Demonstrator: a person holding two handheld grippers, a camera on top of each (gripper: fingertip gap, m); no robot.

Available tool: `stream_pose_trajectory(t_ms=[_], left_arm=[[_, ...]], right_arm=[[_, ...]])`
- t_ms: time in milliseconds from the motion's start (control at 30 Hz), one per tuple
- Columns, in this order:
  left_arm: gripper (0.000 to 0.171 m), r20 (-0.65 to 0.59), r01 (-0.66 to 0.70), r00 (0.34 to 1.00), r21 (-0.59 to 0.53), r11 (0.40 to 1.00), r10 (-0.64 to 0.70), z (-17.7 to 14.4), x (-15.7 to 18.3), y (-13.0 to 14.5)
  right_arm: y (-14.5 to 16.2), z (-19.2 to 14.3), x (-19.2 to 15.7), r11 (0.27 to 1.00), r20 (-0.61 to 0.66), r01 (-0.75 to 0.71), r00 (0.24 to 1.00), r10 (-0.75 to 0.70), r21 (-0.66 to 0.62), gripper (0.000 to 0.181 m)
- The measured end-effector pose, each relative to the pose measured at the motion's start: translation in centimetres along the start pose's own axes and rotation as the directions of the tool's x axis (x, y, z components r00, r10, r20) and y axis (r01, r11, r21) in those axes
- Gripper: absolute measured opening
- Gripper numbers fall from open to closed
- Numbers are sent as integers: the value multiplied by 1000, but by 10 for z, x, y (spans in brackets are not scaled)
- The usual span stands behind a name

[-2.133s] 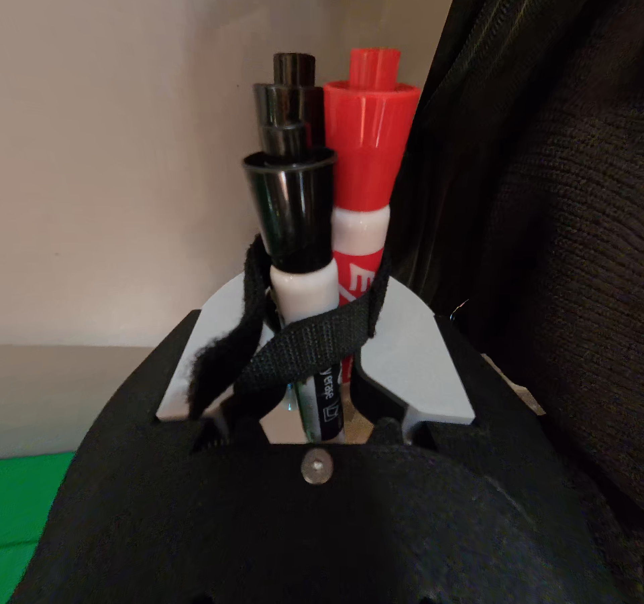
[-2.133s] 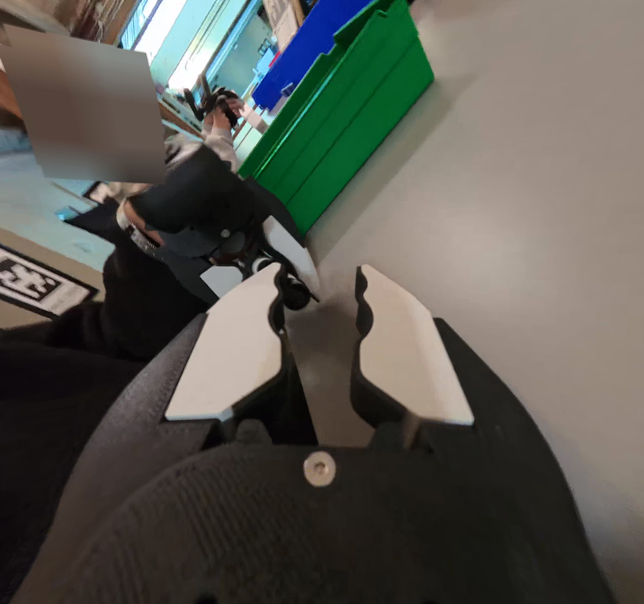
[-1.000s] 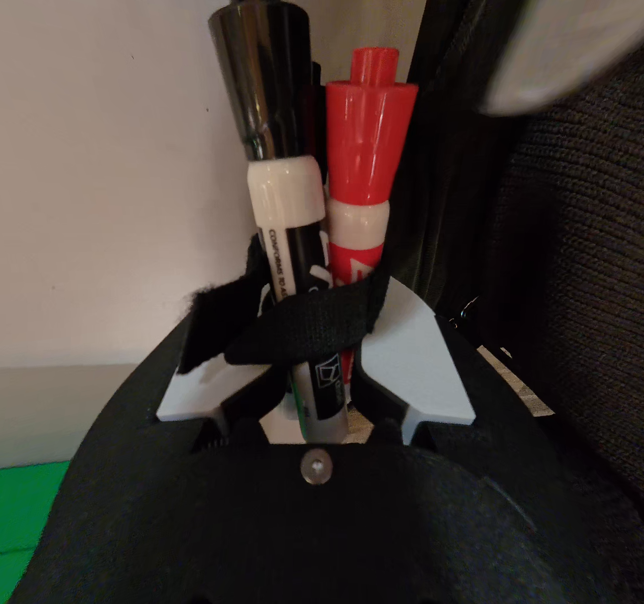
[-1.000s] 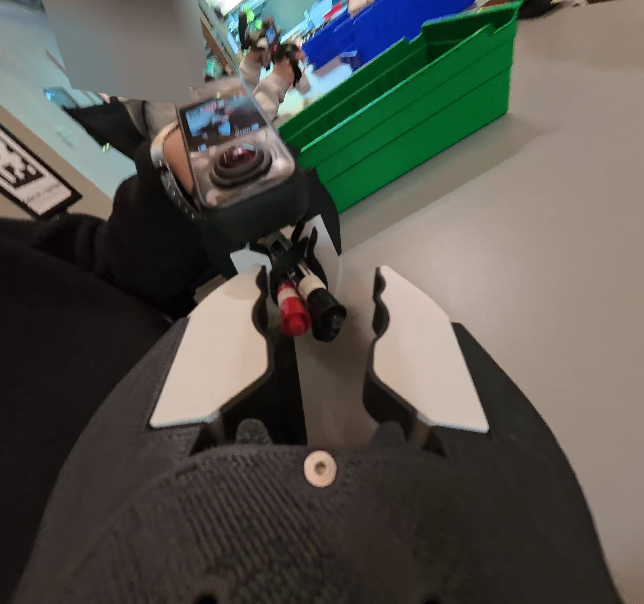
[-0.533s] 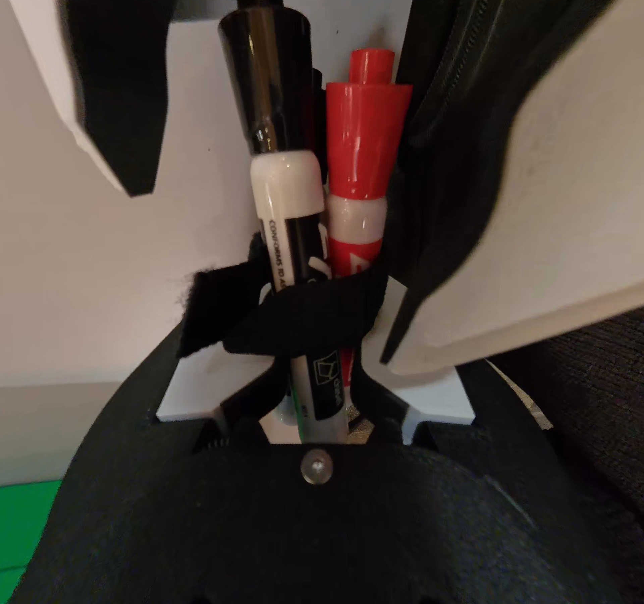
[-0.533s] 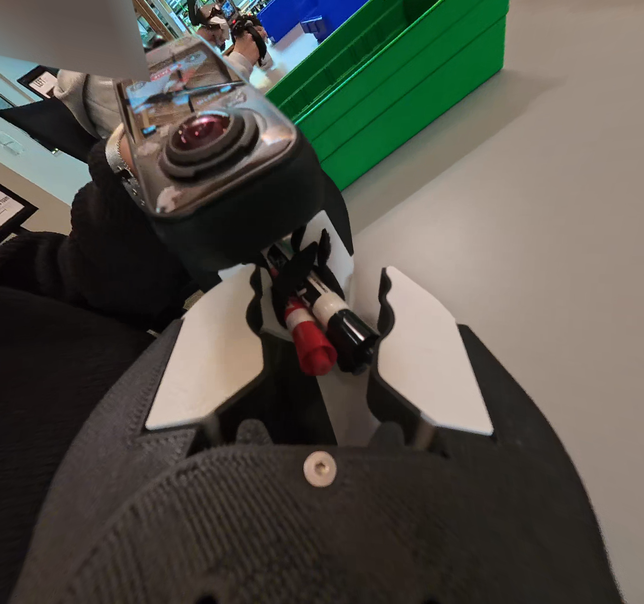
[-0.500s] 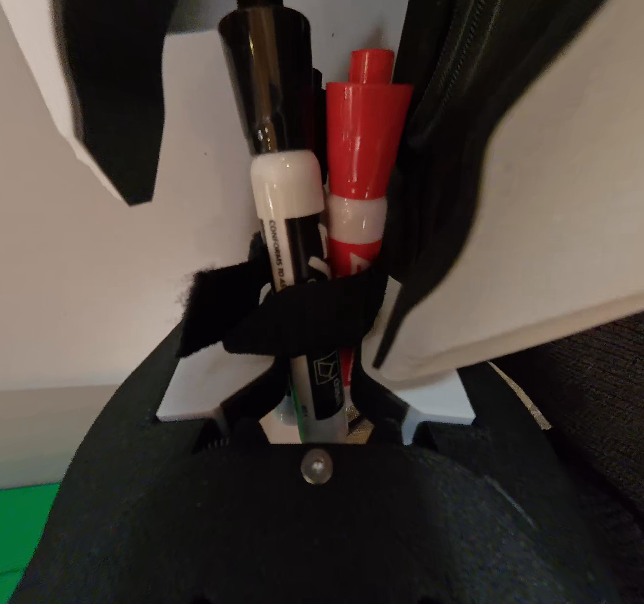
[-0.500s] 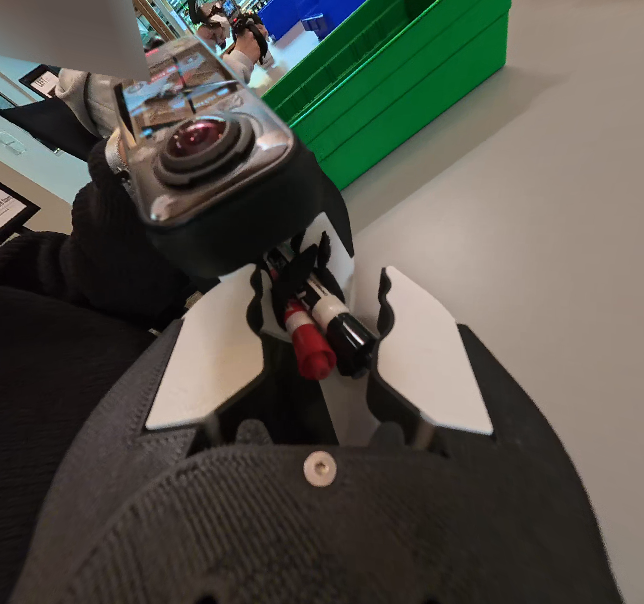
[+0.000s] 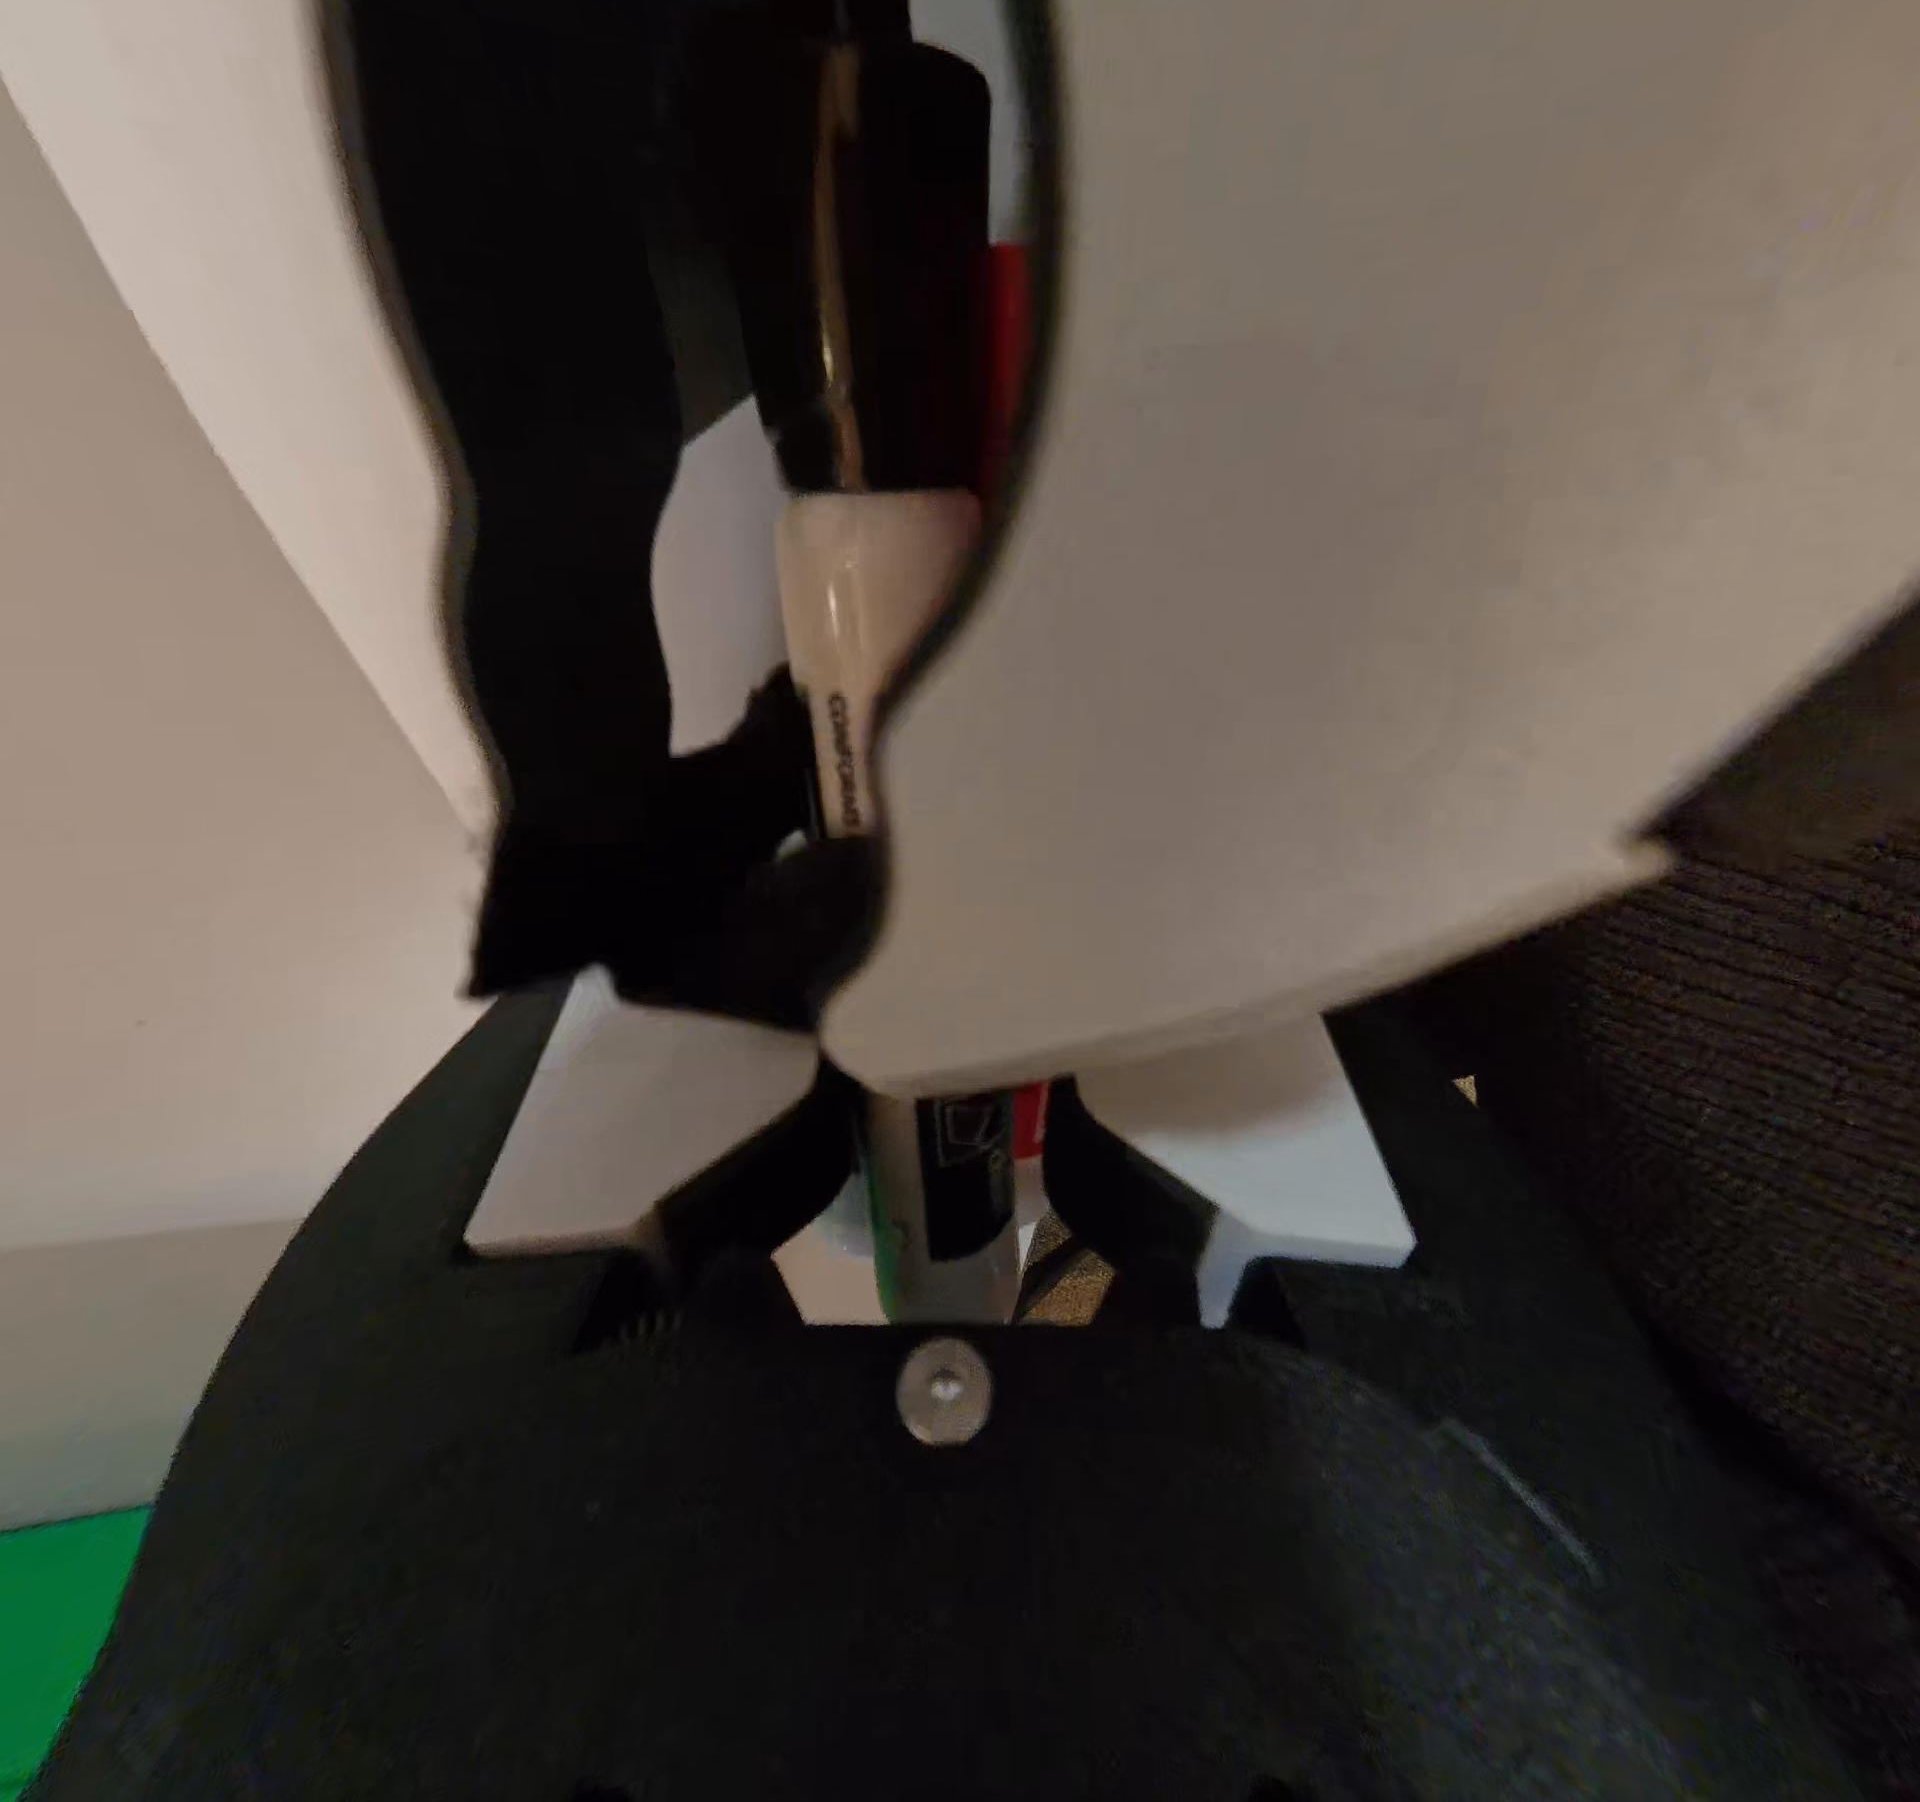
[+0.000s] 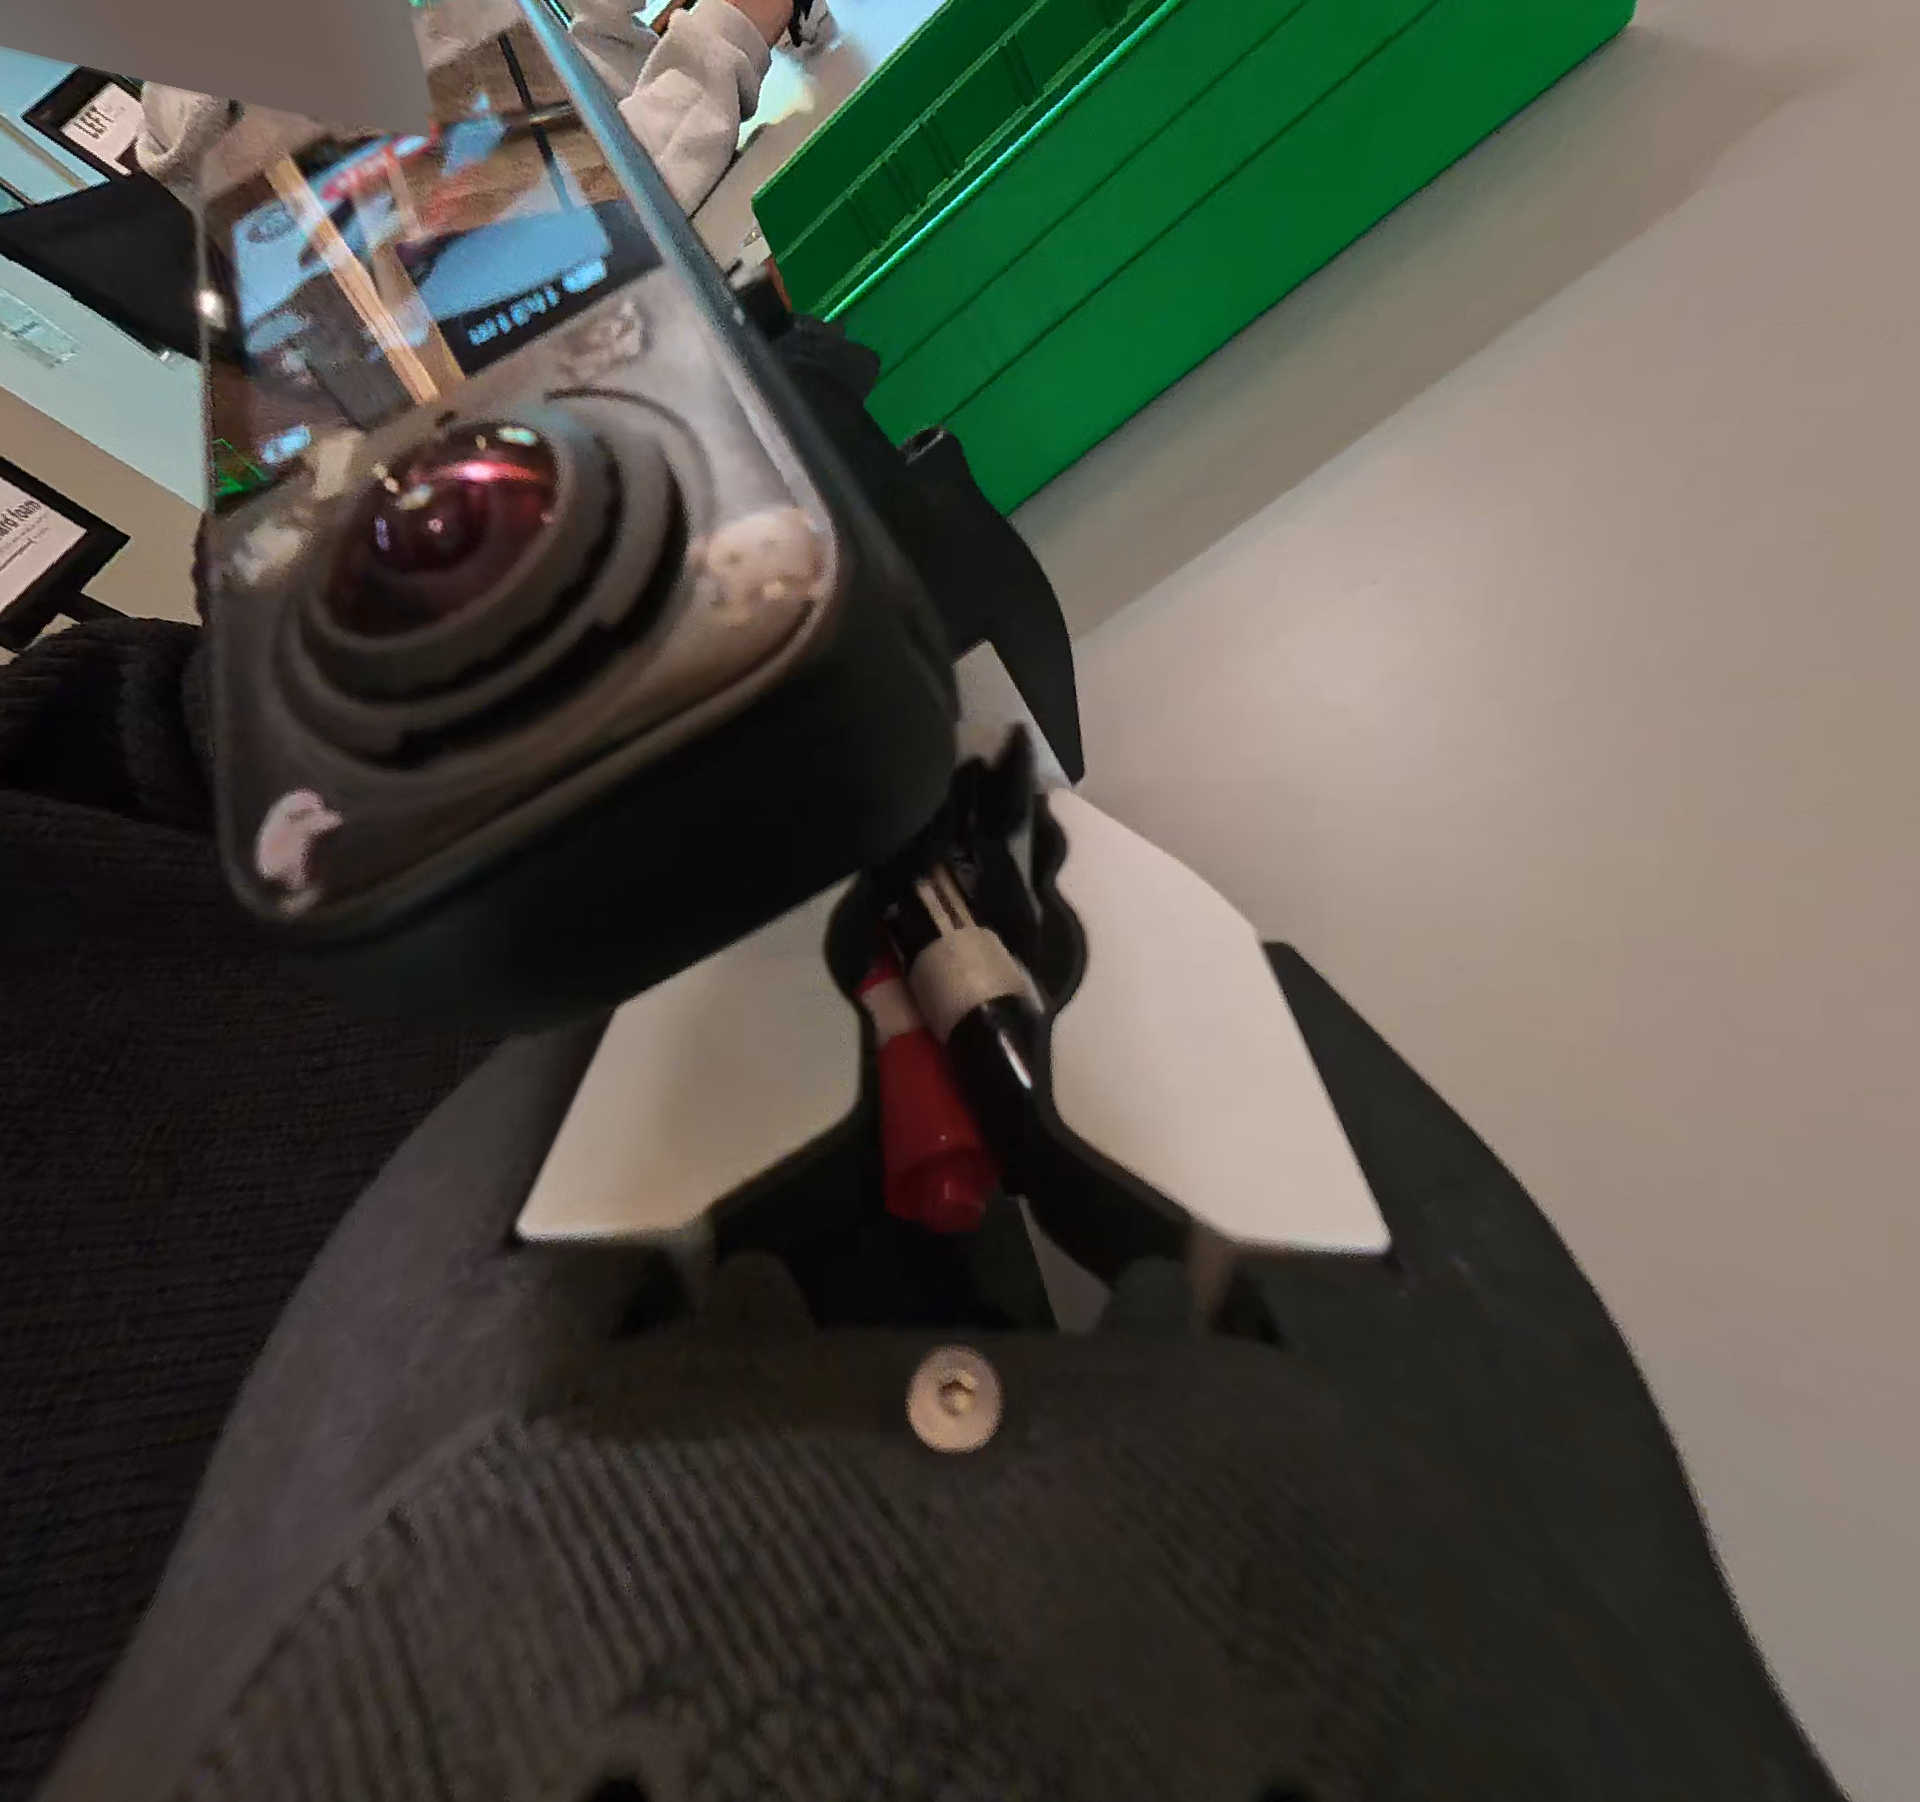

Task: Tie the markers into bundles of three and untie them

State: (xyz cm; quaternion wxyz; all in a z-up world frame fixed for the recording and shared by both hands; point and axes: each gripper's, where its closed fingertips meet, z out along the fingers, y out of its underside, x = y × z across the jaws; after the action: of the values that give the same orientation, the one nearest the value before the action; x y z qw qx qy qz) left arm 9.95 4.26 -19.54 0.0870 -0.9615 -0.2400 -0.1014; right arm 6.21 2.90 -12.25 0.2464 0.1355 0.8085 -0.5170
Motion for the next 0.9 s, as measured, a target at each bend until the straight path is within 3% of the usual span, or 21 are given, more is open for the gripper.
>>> stream_pose_trajectory(t_ms=[33, 67, 233, 400, 567, 733, 900], left_arm=[[41, -6, -4, 1000, 3, 1000, 4, 0, 1, -1], [43, -12, -9, 1000, 10, 1000, 9, 0, 3, -2], [43, -14, -9, 1000, 9, 1000, 9, 0, 4, -3], [42, 6, 6, 1000, -8, 1000, -6, 1, -1, 0], [43, 12, 4, 1000, -1, 1000, -4, -1, -1, -1], [43, 11, -2, 1000, -9, 1000, 2, 0, 0, 0], [44, 0, -3, 1000, -15, 1000, 3, 2, 3, 0]], right_arm=[[-1, -1, 1, 1000, -8, 1, 1000, -1, 1, 19], [-1, -3, 3, 1000, -15, 2, 1000, -2, 0, 10], [0, -4, 1, 999, 17, -32, 999, 32, -6, 12], [-5, -10, 5, 997, 21, -82, 996, 82, 11, 46], [5, -8, 7, 990, 25, -135, 990, 136, -43, 57], [12, 0, -2, 988, 59, -129, 989, 134, -81, 37], [10, -1, -6, 992, 75, -108, 991, 114, -72, 29]])
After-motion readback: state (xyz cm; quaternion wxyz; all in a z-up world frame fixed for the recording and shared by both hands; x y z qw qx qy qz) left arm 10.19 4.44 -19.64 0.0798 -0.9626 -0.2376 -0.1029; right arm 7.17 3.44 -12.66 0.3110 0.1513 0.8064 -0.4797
